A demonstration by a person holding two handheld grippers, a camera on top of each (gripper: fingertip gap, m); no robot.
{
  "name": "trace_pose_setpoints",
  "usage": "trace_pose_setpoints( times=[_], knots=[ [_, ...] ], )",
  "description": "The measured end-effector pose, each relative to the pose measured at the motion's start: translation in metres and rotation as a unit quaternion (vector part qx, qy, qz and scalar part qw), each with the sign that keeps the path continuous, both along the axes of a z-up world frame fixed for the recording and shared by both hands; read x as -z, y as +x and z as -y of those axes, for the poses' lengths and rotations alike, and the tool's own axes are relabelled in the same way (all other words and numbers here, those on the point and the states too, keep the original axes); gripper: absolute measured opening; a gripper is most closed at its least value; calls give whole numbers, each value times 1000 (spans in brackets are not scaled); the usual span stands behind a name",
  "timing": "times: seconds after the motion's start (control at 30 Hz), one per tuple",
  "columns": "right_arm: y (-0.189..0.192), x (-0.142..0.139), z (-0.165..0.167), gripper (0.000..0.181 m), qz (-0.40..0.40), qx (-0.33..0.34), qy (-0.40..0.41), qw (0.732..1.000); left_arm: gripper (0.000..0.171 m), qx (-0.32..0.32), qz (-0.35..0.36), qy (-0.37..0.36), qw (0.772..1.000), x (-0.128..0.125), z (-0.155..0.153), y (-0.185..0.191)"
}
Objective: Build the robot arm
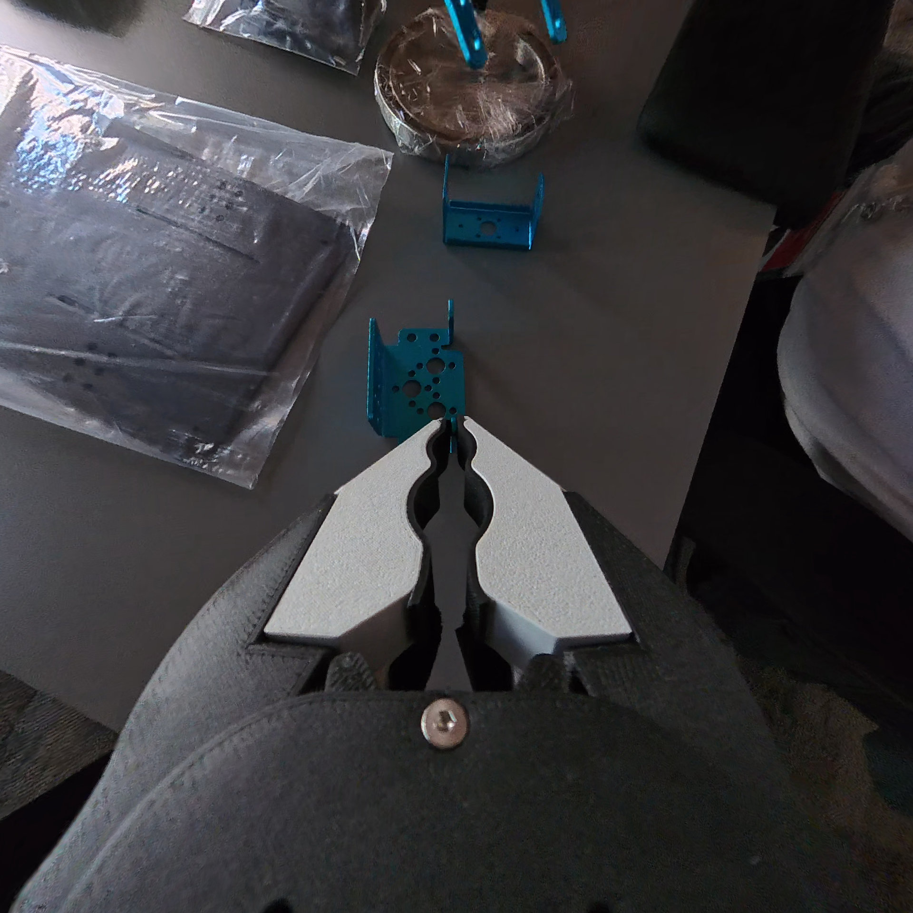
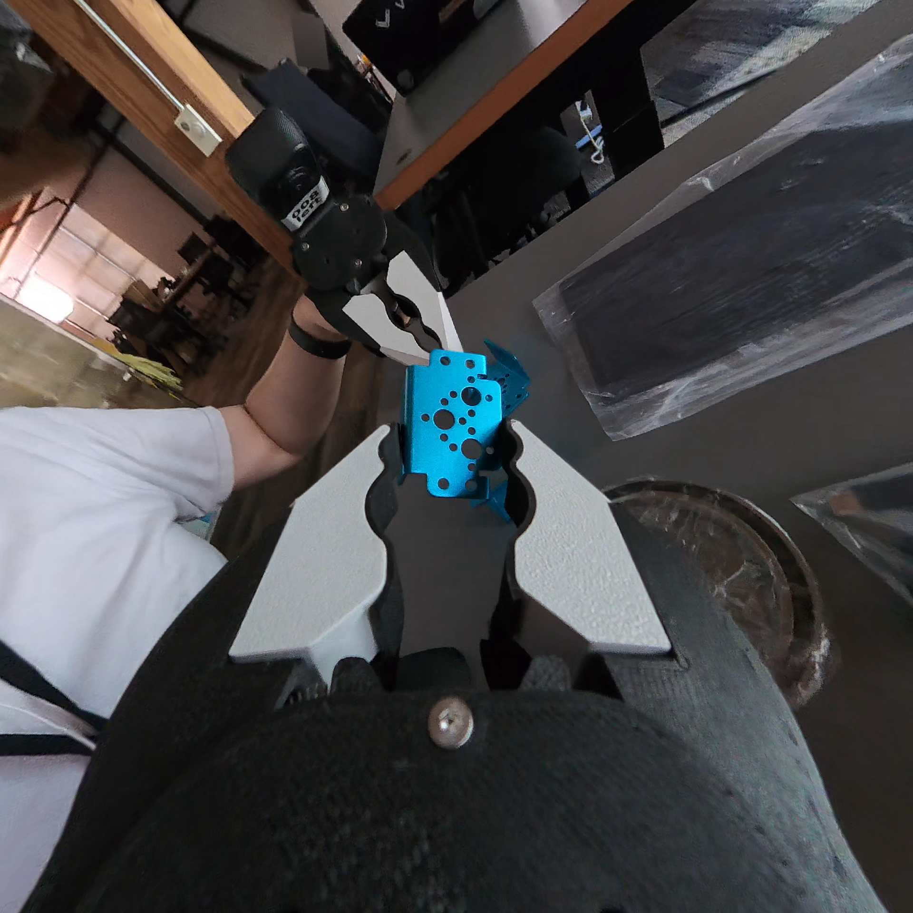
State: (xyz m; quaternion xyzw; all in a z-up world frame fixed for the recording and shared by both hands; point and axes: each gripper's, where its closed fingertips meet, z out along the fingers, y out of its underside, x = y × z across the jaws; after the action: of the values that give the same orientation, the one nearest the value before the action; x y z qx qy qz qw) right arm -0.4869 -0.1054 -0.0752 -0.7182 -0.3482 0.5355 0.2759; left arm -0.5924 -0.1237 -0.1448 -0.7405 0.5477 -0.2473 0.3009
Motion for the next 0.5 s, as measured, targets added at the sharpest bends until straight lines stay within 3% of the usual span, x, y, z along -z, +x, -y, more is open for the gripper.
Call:
trace_pose_setpoints(
  times=[0.1,0.2,0.37,0.5],
  knots=[
    [10,2,13,40,26,-15,8,1000,1,28,-4,14,1000,0,1,3],
    [16,19,32,40,99,-51,84,990,1,65,-4,14,998,0,6,8],
    [6,50,53,40,198,-110,234,945,4,106,-6,6,994,2,8,8],
    [-1,63,50,41,242,-118,294,917,17,108,-7,3,994,4,8,1]
  ],
)
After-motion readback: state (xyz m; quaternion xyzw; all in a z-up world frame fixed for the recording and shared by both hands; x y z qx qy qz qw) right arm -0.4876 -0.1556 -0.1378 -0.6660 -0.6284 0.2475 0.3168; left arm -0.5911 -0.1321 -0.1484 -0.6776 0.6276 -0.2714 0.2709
